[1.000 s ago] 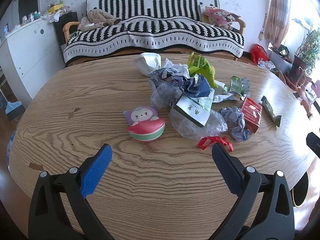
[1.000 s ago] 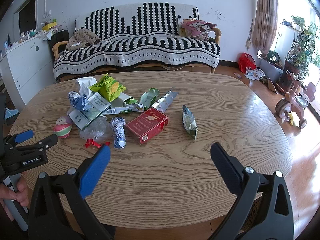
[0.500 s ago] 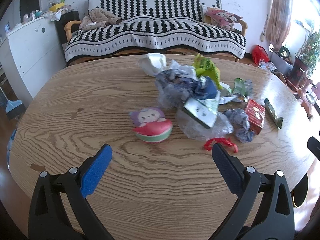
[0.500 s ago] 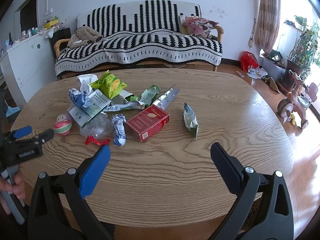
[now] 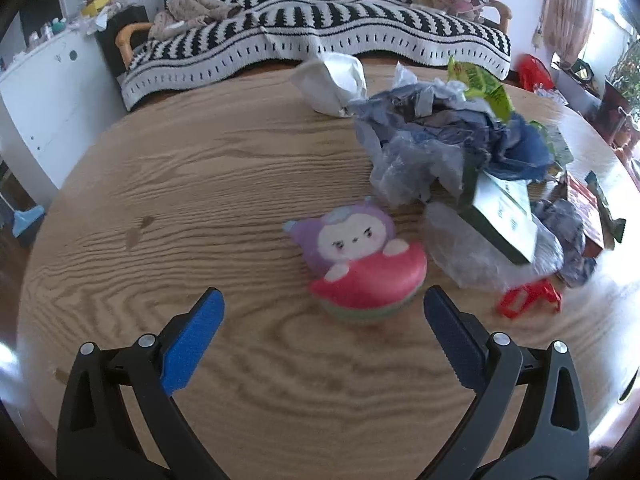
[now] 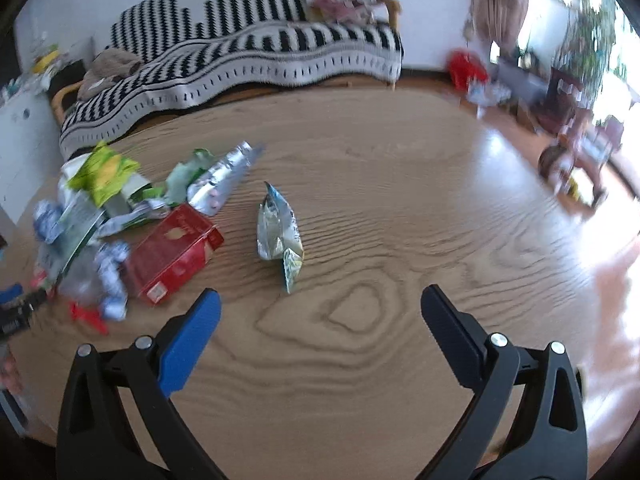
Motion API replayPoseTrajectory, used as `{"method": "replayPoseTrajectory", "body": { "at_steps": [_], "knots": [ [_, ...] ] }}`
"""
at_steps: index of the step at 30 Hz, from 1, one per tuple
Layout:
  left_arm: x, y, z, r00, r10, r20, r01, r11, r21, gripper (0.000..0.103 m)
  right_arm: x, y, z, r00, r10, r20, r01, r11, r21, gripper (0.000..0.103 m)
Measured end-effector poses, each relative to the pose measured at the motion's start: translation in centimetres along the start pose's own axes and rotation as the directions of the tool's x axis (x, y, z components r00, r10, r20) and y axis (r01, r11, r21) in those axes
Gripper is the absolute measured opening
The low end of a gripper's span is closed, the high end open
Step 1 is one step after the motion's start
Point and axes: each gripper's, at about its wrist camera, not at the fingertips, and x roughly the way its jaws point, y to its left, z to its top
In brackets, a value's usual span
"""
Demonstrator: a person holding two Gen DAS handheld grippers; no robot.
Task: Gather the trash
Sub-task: 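Grasp the pink plush toy with the left tool while the right tool grasps the foil snack bag, then carry both items to the black bin and open both tools to drop them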
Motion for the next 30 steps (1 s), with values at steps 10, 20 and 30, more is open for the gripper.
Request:
{"method": "replayPoseTrajectory", "body": {
  "at_steps": [10, 20, 30],
  "knots": [
    [2.0, 0.0, 1.5, 1.000, 0.016, 0.009, -0.016, 1.000, 0.008, 0.093, 5.7, 1.2, 1.1, 0.998, -0.051, -0.043, 0.050, 0.998, -0.039, 0.062],
    [-0.7, -0.4, 2.1, 0.998, -0.065, 0.022, 0.066, 0.997, -0.037, 0.054, 2.9, -1.1, 2.0, 1.000, 0.002, 0.007, -0.002, 1.000, 0.017, 0.019],
    [-8.4, -11.0, 2.7, 0.962, -0.183, 0.203, 0.161, 0.980, 0.120, 0.053, -9.4, -14.9, -2.1, 0.977, -0.149, 0.155, 0.126, 0.980, 0.152, 0.019]
  ]
}}
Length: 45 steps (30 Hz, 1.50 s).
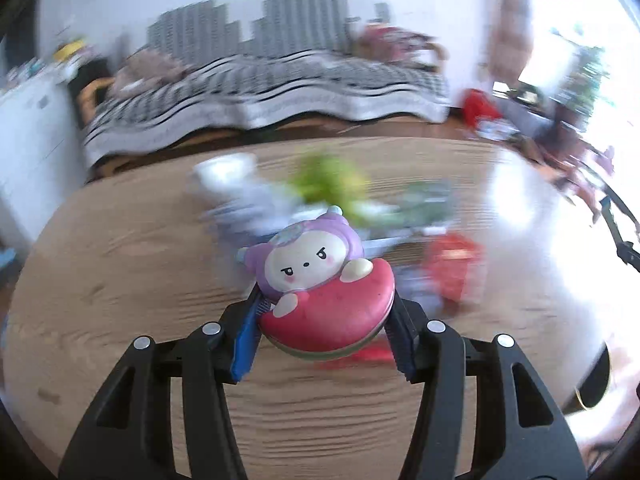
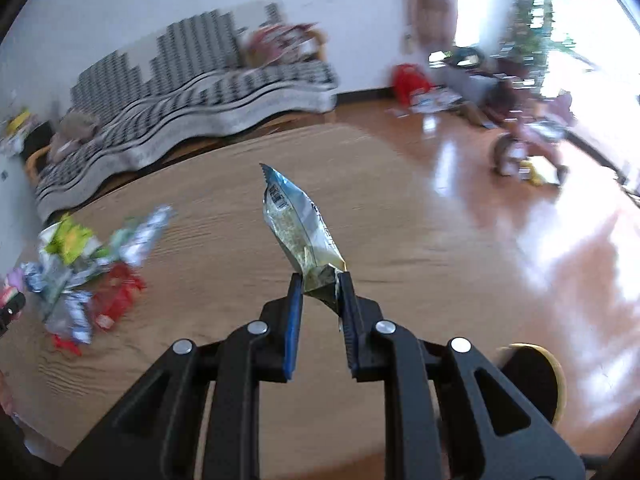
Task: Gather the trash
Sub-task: 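Carry both items to the black bin and open both tools to drop them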
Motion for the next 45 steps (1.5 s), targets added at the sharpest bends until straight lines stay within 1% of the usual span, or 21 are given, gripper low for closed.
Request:
{"method": "replayPoseTrajectory", "body": {
  "at_steps": [2, 5, 8, 10, 11, 12, 15, 18, 19, 21, 24, 29, 30, 31, 32, 33, 34, 40, 42, 44, 45],
  "knots": [
    [-0.2, -4.7, 0.3, 0.998, -0.067, 0.013, 0.066, 0.996, 0.066, 0.053, -1.8, -4.7, -1.0, 0.999, -0.051, 0.009, 0.051, 0.998, 0.045, 0.019],
    [-0.2, -13.1, 0.2, 0.980, -0.200, 0.002, 0.197, 0.965, 0.171, 0.053, -3.4, -11.5, -3.1, 0.991, -0.131, -0.015, 0.132, 0.983, 0.126, 0.019],
    [-0.6, -22.1, -1.0, 0.942, -0.334, -0.021, 0.326, 0.901, 0.286, 0.053, -3.5, -18.3, -6.0, 0.980, -0.176, -0.092, 0.191, 0.959, 0.209, 0.019],
    [-0.8, -28.5, -2.4, 0.895, -0.440, -0.072, 0.436, 0.832, 0.342, 0.053, -3.3, -21.4, -7.7, 0.973, -0.185, -0.137, 0.214, 0.946, 0.244, 0.019],
    [-0.9, -30.5, -3.1, 0.876, -0.473, -0.096, 0.474, 0.808, 0.350, 0.053, -3.0, -23.1, -8.7, 0.968, -0.181, -0.172, 0.222, 0.939, 0.263, 0.019],
    [-0.7, -34.1, -4.5, 0.844, -0.516, -0.145, 0.531, 0.766, 0.361, 0.053, -2.6, -24.8, -9.7, 0.962, -0.177, -0.206, 0.232, 0.931, 0.283, 0.019],
    [0.9, -41.4, -8.2, 0.773, -0.569, -0.281, 0.635, 0.682, 0.364, 0.053, -1.4, -28.8, -12.5, 0.943, -0.147, -0.298, 0.249, 0.906, 0.343, 0.019],
    [3.3, -47.2, -11.6, 0.727, -0.568, -0.385, 0.686, 0.626, 0.371, 0.053, 0.5, -31.8, -15.2, 0.916, -0.105, -0.388, 0.267, 0.880, 0.392, 0.019],
    [4.4, -48.7, -12.6, 0.718, -0.559, -0.415, 0.694, 0.614, 0.375, 0.053, 1.1, -32.3, -16.0, 0.906, -0.093, -0.412, 0.273, 0.874, 0.403, 0.019],
    [6.5, -50.7, -14.1, 0.717, -0.531, -0.452, 0.694, 0.603, 0.393, 0.053, 1.8, -33.0, -16.8, 0.895, -0.075, -0.440, 0.277, 0.867, 0.415, 0.019],
    [8.7, -52.7, -15.8, 0.704, -0.511, -0.494, 0.705, 0.588, 0.396, 0.053, 2.3, -33.6, -17.3, 0.889, -0.056, -0.454, 0.274, 0.860, 0.430, 0.019],
    [9.9, -54.4, -16.8, 0.684, -0.511, -0.521, 0.722, 0.573, 0.387, 0.056, 2.9, -33.2, -16.6, 0.894, -0.048, -0.446, 0.269, 0.853, 0.448, 0.019],
    [10.0, -54.5, -16.5, 0.681, -0.514, -0.521, 0.725, 0.572, 0.384, 0.059, 3.0, -33.7, -17.0, 0.897, -0.052, -0.439, 0.269, 0.852, 0.449, 0.020],
    [9.5, -54.1, -16.8, 0.679, -0.518, -0.520, 0.727, 0.571, 0.381, 0.068, 3.0, -34.1, -17.0, 0.900, -0.055, -0.433, 0.269, 0.851, 0.451, 0.029],
    [9.5, -54.1, -16.8, 0.680, -0.518, -0.519, 0.727, 0.571, 0.382, 0.072, 3.0, -34.2, -16.9, 0.897, -0.068, -0.437, 0.282, 0.848, 0.448, 0.053],
    [9.4, -53.8, -16.5, 0.682, -0.529, -0.505, 0.726, 0.574, 0.379, 0.079, 2.7, -34.3, -16.8, 0.900, -0.080, -0.429, 0.290, 0.844, 0.451, 0.066],
    [9.1, -53.9, -16.4, 0.685, -0.533, -0.497, 0.723, 0.577, 0.379, 0.080, 2.2, -34.3, -16.7, 0.907, -0.098, -0.409, 0.296, 0.840, 0.454, 0.075],
    [7.9, -51.5, -14.4, 0.697, -0.538, -0.474, 0.712, 0.593, 0.375, 0.081, 0.8, -32.6, -15.0, 0.928, -0.102, -0.358, 0.272, 0.842, 0.465, 0.075],
    [6.8, -49.8, -13.0, 0.702, -0.549, -0.454, 0.709, 0.602, 0.367, 0.084, 0.1, -31.3, -13.8, 0.934, -0.131, -0.333, 0.278, 0.850, 0.448, 0.082],
    [5.1, -46.8, -10.7, 0.719, -0.558, -0.415, 0.693, 0.624, 0.361, 0.090, -1.1, -29.1, -11.9, 0.942, -0.176, -0.285, 0.288, 0.861, 0.420, 0.095],
    [4.4, -45.2, -9.6, 0.734, -0.556, -0.390, 0.677, 0.640, 0.363, 0.092, -1.6, -27.9, -10.8, 0.945, -0.194, -0.263, 0.292, 0.865, 0.407, 0.095]
  ]
}}
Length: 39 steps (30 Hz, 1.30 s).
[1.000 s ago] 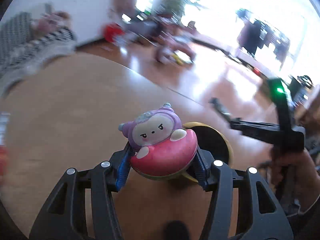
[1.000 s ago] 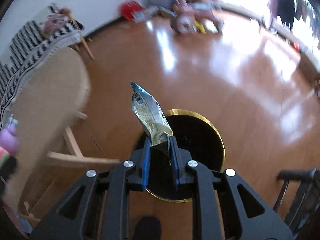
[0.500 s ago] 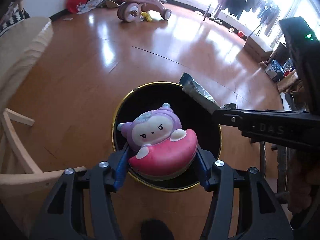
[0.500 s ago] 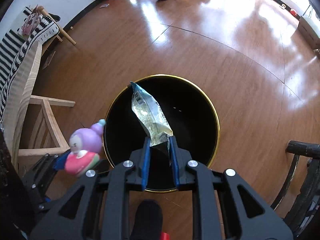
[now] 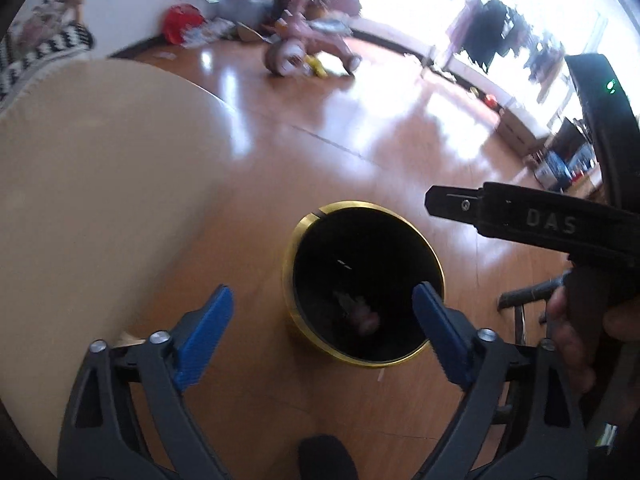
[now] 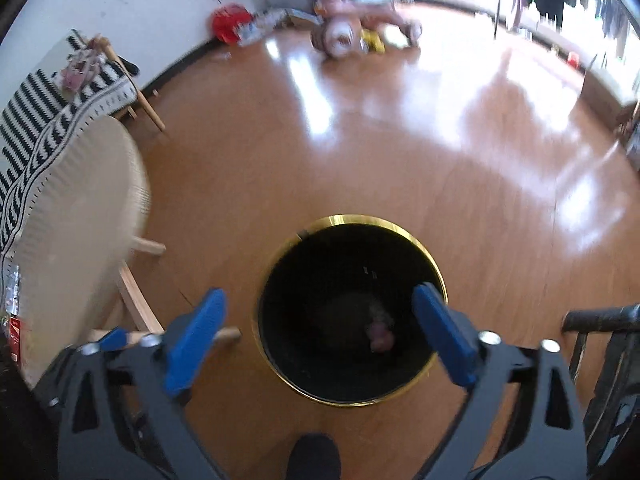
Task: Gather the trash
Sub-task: 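Carry both items to the black bin and open both tools to drop them, then grasp the crumpled blue bag with the left tool while the right tool grasps the red cigarette box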
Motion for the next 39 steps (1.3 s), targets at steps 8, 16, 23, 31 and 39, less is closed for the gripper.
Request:
{"method": "replayPoseTrajectory", "body": {
  "at_steps": [8, 16, 23, 31, 39],
  "knots": [
    [-16.6, 11.5, -3.2, 0.959, 0.245, 0.140, -0.225, 0.963, -0.149, 0.093, -8.4, 16.3, -1.9, 0.974, 0.165, 0.158, -0.132, 0.970, -0.202, 0.096],
    [-29.4, 25.5, -12.8, 0.846, 0.526, 0.092, -0.457, 0.802, -0.385, 0.094, -10.4, 35.2, -8.6, 0.899, 0.438, -0.016, -0.401, 0.807, -0.433, 0.096],
    [-35.1, 34.7, -19.0, 0.807, 0.590, 0.031, -0.463, 0.664, -0.588, 0.094, -8.6, 44.8, -13.0, 0.869, 0.477, -0.130, -0.480, 0.752, -0.453, 0.096],
    [-34.6, 40.1, -17.9, 0.844, 0.533, 0.064, -0.330, 0.608, -0.722, 0.094, -3.8, 48.5, -13.5, 0.866, 0.447, -0.223, -0.499, 0.795, -0.344, 0.093],
    [-32.4, 42.8, -16.8, 0.840, 0.542, 0.010, -0.346, 0.550, -0.761, 0.094, -0.3, 51.1, -13.5, 0.873, 0.410, -0.266, -0.479, 0.823, -0.305, 0.093]
  ]
}}
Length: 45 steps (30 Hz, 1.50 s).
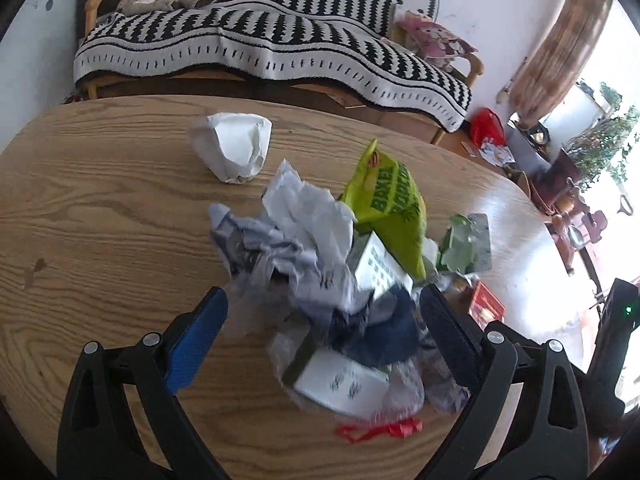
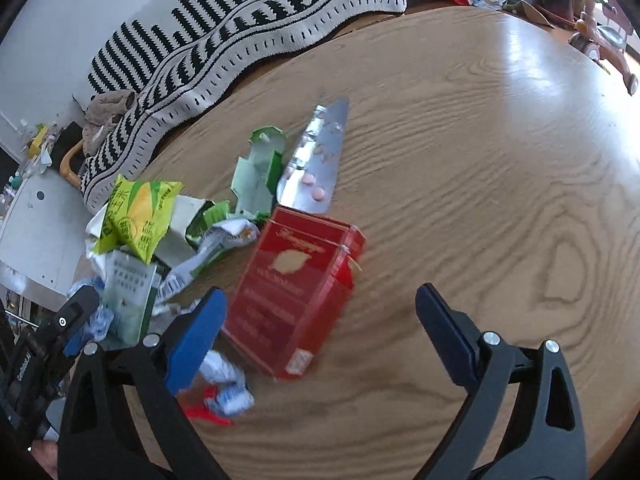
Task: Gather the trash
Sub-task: 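Grasp the crumpled blue bag with the left tool while the right tool grasps the red cigarette box, then carry both items over the bin and open both tools to drop them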
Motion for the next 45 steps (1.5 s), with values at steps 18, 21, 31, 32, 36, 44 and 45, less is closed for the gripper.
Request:
{"method": "replayPoseTrajectory", "body": {
  "at_steps": [18, 21, 31, 32, 36, 44, 45],
  "knots": [
    [-2.8, 0.7, -0.6, 0.997, 0.013, 0.081, -0.014, 1.000, 0.021, 0.033, -0.8, 2.4, 0.6, 0.985, -0.124, 0.117, 0.141, 0.979, -0.146, 0.064],
    [-4.6, 0.2, -0.6, 0.990, 0.021, 0.138, -0.029, 0.998, 0.060, 0.033, -2.3, 2.0, 0.7, 0.983, -0.119, 0.143, 0.142, 0.976, -0.163, 0.064],
    [-5.0, -6.5, -2.3, 0.990, -0.031, 0.140, 0.002, 0.980, 0.201, 0.033, -7.3, -3.6, 0.4, 0.974, -0.145, 0.177, 0.177, 0.968, -0.180, 0.064],
    [-4.9, -7.4, -2.6, 0.990, -0.038, 0.135, 0.007, 0.976, 0.219, 0.033, -8.4, -5.3, 0.5, 0.971, -0.155, 0.185, 0.187, 0.967, -0.171, 0.064],
    [-4.0, -14.2, -5.1, 0.991, -0.093, 0.100, 0.054, 0.939, 0.340, 0.033, -11.9, -10.6, 0.3, 0.958, -0.192, 0.214, 0.221, 0.968, -0.121, 0.064],
    [-2.7, -28.3, -12.4, 0.964, -0.266, -0.028, 0.241, 0.818, 0.522, 0.033, -20.5, -26.3, -1.7, 0.910, -0.313, 0.271, 0.307, 0.949, 0.066, 0.064],
    [-2.5, -30.5, -13.9, 0.956, -0.290, -0.053, 0.271, 0.792, 0.547, 0.033, -21.3, -28.6, -2.2, 0.903, -0.333, 0.270, 0.319, 0.943, 0.097, 0.064]
  ]
}}
